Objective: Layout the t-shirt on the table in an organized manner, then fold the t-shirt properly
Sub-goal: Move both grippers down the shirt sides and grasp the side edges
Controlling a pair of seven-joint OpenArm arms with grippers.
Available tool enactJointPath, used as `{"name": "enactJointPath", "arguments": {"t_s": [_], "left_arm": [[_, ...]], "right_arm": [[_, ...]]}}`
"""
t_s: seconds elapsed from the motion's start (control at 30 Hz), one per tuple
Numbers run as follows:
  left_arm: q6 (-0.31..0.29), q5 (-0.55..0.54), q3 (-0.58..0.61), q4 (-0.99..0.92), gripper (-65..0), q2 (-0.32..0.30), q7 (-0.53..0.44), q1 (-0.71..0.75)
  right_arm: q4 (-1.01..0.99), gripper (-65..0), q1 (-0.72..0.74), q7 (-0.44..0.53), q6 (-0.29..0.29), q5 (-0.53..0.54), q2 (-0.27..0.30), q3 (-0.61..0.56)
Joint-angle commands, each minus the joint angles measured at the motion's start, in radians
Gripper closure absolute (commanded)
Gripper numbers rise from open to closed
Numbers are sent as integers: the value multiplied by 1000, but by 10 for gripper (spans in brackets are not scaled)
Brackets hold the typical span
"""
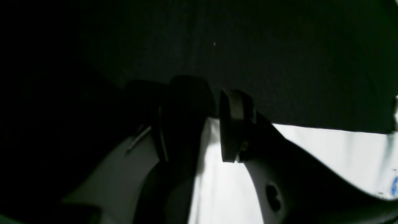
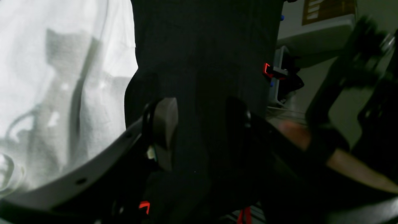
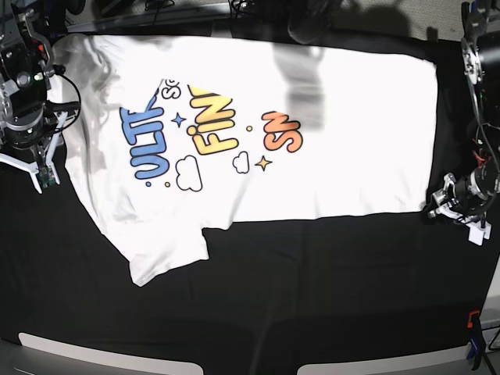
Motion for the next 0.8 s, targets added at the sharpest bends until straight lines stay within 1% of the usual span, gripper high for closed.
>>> {"name": "enactJointPath", "arguments": {"t_s": [0.0, 0.07, 0.2, 0.33, 0.37, 0.43, 0.53, 0.57, 0.6, 0.63, 0.67, 0.77], "left_arm": [[-13, 23, 2, 2, -216, -4, 90, -7], [-25, 23, 2, 2, -215, 2, 161, -7], [-26, 14, 2, 2, -216, 9, 185, -5], [-26, -61, 2, 2, -215, 17, 253, -5], [-35, -68, 2, 2, -215, 18, 262, -5], [-64, -71, 2, 2, -215, 20, 256, -5], [-67, -70, 2, 2, -207, 20, 224, -5], [-66, -70, 2, 2, -166, 20, 217, -5], [-66, -70, 2, 2, -101, 20, 211, -5], [-66, -71, 2, 2, -21, 20, 205, -5], [-66, -70, 2, 2, 0, 20, 204, -5], [-67, -71, 2, 2, 0, 20, 204, -5]], "right_arm": [[13, -250, 7, 12, -8, -19, 21, 11], [13, -250, 7, 12, -8, -18, 21, 11], [13, -250, 7, 12, -8, -19, 21, 11], [13, -250, 7, 12, -8, -19, 21, 11], [13, -250, 7, 12, -8, -21, 21, 11], [13, -250, 8, 12, -8, -51, 17, 11], [13, -250, 7, 12, -23, -108, -3, 11], [13, -250, 7, 12, -35, -113, -13, 11], [13, -250, 7, 12, -42, -113, -26, 11], [13, -250, 7, 15, -43, -113, -40, 11], [13, -250, 7, 26, -42, -112, -56, 11], [13, -250, 8, 93, -42, -94, -98, 11]]}}
